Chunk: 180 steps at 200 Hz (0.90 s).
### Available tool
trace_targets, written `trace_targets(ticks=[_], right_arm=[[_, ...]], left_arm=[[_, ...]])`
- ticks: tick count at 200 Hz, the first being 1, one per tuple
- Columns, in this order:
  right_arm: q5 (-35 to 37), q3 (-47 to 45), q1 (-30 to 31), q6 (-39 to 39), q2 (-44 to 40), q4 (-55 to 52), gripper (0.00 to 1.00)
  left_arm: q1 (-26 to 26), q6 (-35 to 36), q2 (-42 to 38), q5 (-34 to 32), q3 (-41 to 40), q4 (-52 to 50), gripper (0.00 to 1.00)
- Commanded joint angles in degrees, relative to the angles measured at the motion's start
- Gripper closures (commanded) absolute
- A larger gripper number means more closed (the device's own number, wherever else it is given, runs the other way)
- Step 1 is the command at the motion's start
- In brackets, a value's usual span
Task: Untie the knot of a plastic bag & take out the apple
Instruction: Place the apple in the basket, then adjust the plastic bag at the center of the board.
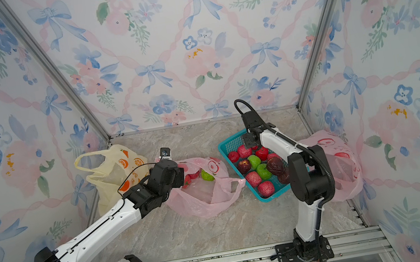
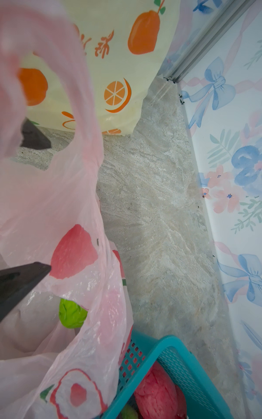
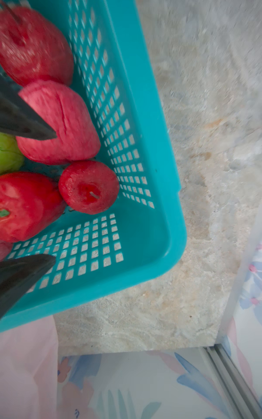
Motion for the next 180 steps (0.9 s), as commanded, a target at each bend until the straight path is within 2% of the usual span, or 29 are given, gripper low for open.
trace_targets(ticks=[1,20,35,40,80,125,149,180], right_arm=[[-7.26,-0.64,3.09,-0.47,-9.06,-1.61,0.21],[-18.27,-1.47,5.76,0.69,-15.02,-2.85,0.22],[-25.90,-2.88,7.20,2.51,-18.50,-2.57,0.23],[-27.25,-3.46,7.62,2.92,-19.33,-2.37,0.23],[-29.15,-4.76,9.95,3.92,-21.58,-4.16,0.23],[-37.53,-6.07,11.13,6.27,-24.17,-2.97,0.23],[-43.36,-5.98,11.29,7.18,-24.07,-2.75,0.23],[-43.83,-5.24,11.58,7.02,-22.49,-3.65,0.23]], left_arm=[[-1.08,1.95,2.04,-2.84,1.93,-2.08,0.21],[-2.16,3.26,3.74,-4.30,2.69,-2.18,0.18],[-2.67,4.02,4.99,-5.11,2.88,-2.26,0.03],[-2.82,4.37,5.37,-4.80,2.99,-2.28,0.02],[-2.92,6.63,8.56,-5.71,2.62,-2.17,0.04],[-2.83,7.64,12.95,-5.69,3.97,-2.12,0.06],[-2.82,7.19,12.94,-2.27,4.80,-2.20,0.03],[-1.36,6.21,12.75,6.17,8.61,-5.78,0.02]])
